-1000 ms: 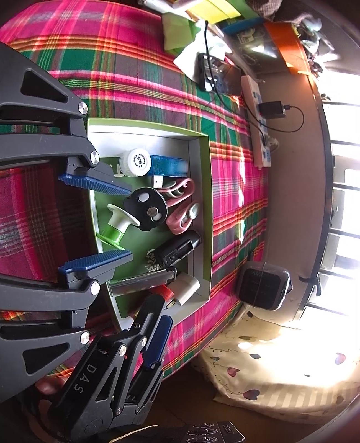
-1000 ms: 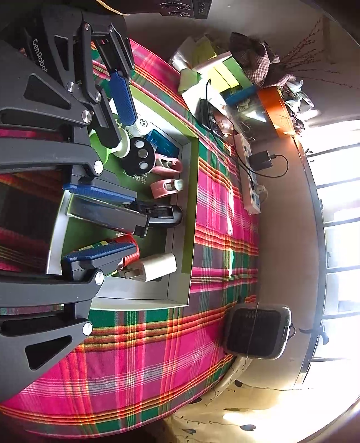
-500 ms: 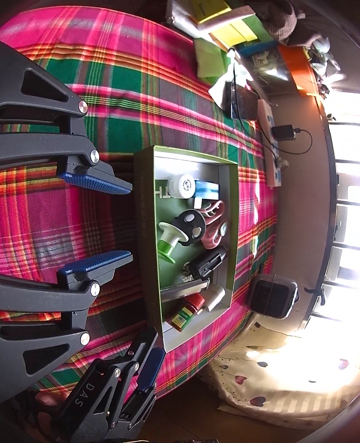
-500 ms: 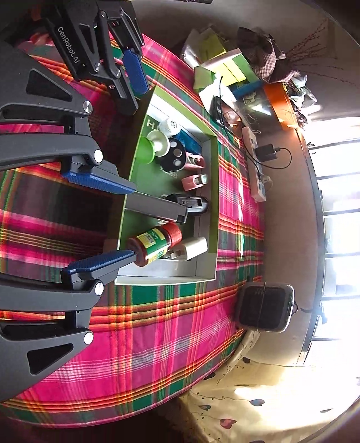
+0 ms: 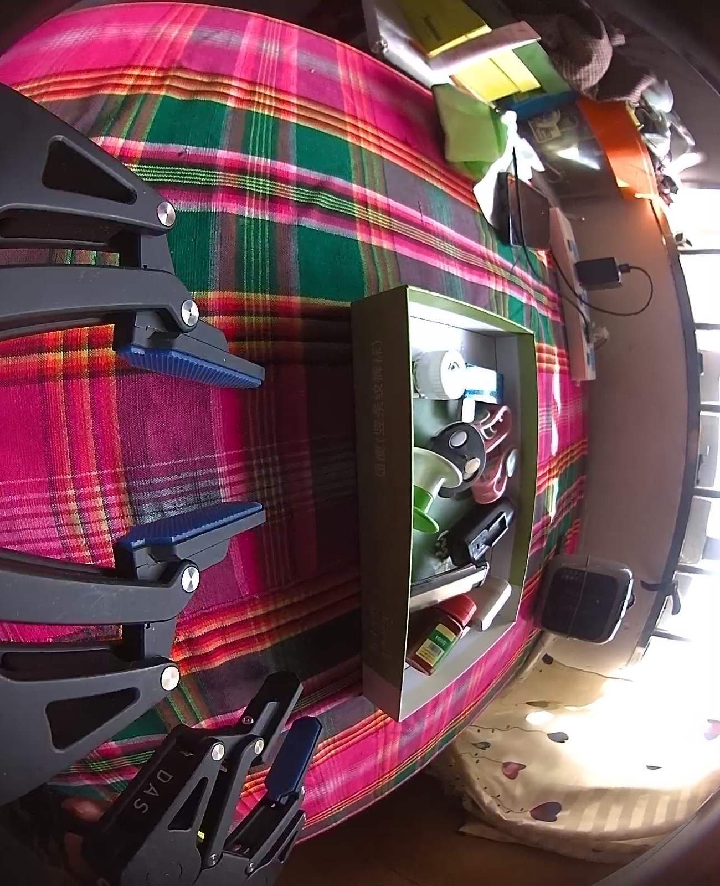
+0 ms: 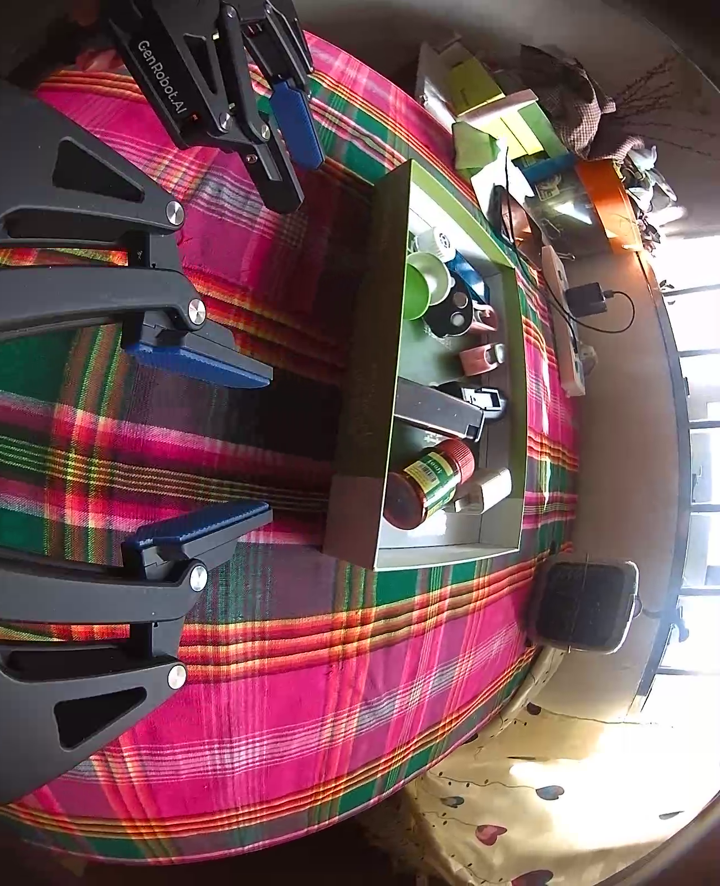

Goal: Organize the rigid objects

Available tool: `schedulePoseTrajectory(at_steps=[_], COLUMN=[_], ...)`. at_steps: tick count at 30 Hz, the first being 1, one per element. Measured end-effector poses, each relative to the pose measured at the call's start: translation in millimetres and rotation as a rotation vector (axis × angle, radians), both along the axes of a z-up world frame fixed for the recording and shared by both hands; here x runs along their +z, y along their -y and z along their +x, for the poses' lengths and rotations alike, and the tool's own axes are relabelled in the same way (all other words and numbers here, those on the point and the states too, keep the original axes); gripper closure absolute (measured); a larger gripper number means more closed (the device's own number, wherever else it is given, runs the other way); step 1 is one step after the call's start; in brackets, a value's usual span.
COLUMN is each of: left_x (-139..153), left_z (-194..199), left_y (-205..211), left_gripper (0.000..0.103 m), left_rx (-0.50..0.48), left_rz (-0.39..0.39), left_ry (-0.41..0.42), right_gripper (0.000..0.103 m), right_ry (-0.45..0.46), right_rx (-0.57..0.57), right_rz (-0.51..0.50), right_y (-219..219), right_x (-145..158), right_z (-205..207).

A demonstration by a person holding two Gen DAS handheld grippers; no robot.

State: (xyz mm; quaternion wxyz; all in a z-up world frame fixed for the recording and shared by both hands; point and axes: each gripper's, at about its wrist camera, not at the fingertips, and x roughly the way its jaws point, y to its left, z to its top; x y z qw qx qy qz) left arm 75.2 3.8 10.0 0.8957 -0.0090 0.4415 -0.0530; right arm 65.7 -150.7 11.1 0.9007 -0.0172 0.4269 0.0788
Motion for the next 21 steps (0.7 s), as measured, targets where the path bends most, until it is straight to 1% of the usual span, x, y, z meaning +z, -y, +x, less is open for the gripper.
schedulePoseTrajectory(at_steps=[3,5,7,11,14,16,21], left_x=[-0.7,-0.9,-1.4,-3.4,-3.8,-3.7,-3.8], left_z=[-1.4,-1.8,-2.6,-5.5,-5.4,-5.1,-5.0], left_y=[3.1,3.6,4.6,11.6,15.4,15.0,15.1], left_gripper=[0.061,0.060,0.058,0.054,0.052,0.052,0.051], left_rx=[0.003,0.009,0.015,0.016,0.015,0.016,0.015], left_rz=[0.024,0.023,0.023,0.055,0.078,0.077,0.078], left_ry=[0.009,0.013,0.019,0.038,0.042,0.042,0.042], right_gripper=[0.059,0.058,0.054,0.051,0.044,0.040,0.038], right_ry=[-0.010,-0.007,-0.005,-0.006,-0.011,-0.013,-0.014], right_rx=[-0.019,-0.023,-0.025,-0.030,-0.049,-0.059,-0.065], right_rz=[-0.012,-0.020,-0.031,-0.034,-0.035,-0.037,-0.038], right_y=[3.5,4.5,4.5,4.8,6.5,7.5,8.5], right_x=[-3.6,-5.0,-5.9,-5.6,-6.1,-6.6,-6.8], right_z=[-1.6,-3.0,-4.6,-4.5,-2.5,-2.0,-2.0])
